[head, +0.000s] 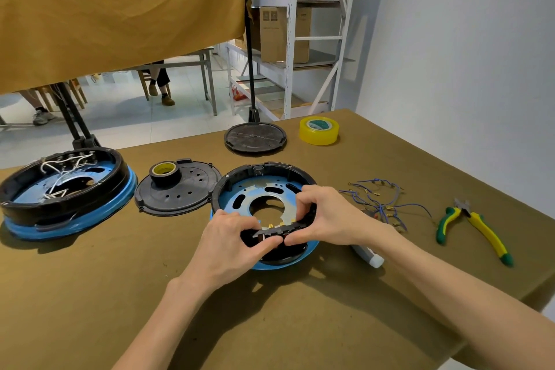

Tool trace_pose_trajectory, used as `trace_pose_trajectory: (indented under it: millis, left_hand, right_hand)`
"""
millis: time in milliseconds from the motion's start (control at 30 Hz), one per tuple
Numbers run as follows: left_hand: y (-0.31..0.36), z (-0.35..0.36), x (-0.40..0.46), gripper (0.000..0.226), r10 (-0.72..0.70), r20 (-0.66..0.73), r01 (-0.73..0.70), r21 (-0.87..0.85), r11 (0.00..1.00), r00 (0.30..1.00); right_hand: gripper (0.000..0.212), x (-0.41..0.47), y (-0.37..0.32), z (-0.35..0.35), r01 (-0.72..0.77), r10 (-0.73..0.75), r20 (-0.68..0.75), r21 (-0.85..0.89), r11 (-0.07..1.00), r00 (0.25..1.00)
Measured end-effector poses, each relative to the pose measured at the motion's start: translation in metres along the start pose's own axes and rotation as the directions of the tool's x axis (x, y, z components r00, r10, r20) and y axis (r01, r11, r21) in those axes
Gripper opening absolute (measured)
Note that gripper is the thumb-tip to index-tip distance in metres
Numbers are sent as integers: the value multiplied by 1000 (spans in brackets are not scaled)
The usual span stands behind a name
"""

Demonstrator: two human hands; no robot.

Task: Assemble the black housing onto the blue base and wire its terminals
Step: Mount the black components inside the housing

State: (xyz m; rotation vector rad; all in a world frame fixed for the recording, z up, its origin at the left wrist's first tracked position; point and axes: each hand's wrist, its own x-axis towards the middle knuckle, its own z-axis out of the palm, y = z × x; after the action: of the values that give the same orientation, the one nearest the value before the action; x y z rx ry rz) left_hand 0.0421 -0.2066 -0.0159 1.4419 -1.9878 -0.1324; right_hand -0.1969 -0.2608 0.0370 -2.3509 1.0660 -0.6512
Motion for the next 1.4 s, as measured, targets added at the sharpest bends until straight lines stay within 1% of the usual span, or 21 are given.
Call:
trace_pose_trajectory:
  millis: [67,200,300,500,600,667,767,833,900,967,1100,1233,1333,1400]
  left_hand:
    - [0,1,0,54,2,-2,-2,6,1000,1000]
    - [2,0,-2,50,6,-8,-6,-6,1000,1000]
    - [2,1,-2,55,5,-8,-5,1,1000,1000]
    - [-1,3,-2,58,11,4,-11,12,1000,1000]
    - [-1,3,-1,57,16,-3,-16,13,1000,1000]
    - [-3,1,-1,55,19,13,-19,5,1000,1000]
    - [-5,-3,1,60,14,59,-14,-3,1000,998]
    - [-3,-2,1,62,8,38,-8,17,1000,999]
    - [0,-1,1,59,-2,0,2,27,1000,1000]
    - [2,-1,2,56,-22,-1,22,30,999,1000]
    - [0,-2,6,56,-65,70,67,-19,998,995]
    - [3,-5,9,58,-85,104,90,-50,995,991]
    - [4,-4,5,56,-56,58,58,-43,997,997]
    - [2,-4,1,58,-39,43,40,-23,999,998]
  right_hand:
    - [39,0,0,2,-11,11,-6,33,999,1000]
    - [39,-1,2,5,-4,6,-49,44,999,999]
    - [38,0,2,6,-20,23,-58,52,998,998]
    - [38,-4,0,7,-11,16,-89,55,998,996]
    - [37,-7,0,11,20,-15,-108,49,999,994]
    - [33,-10,4,9,33,-26,-90,68,997,996]
    - [25,-12,12,0,18,-14,-28,136,991,1000]
    - [22,-10,14,-3,0,4,-21,165,986,1000]
    - [20,-6,14,-2,-12,14,-9,180,984,1000]
    - [20,-4,14,-2,-21,21,5,177,984,1000]
    - [22,-3,14,-4,-26,20,38,157,987,999]
    - [22,-3,9,-5,-16,11,41,120,993,999]
    - [26,-6,6,-6,-18,14,42,103,995,999]
    - [35,-8,2,-1,-8,5,43,67,998,999]
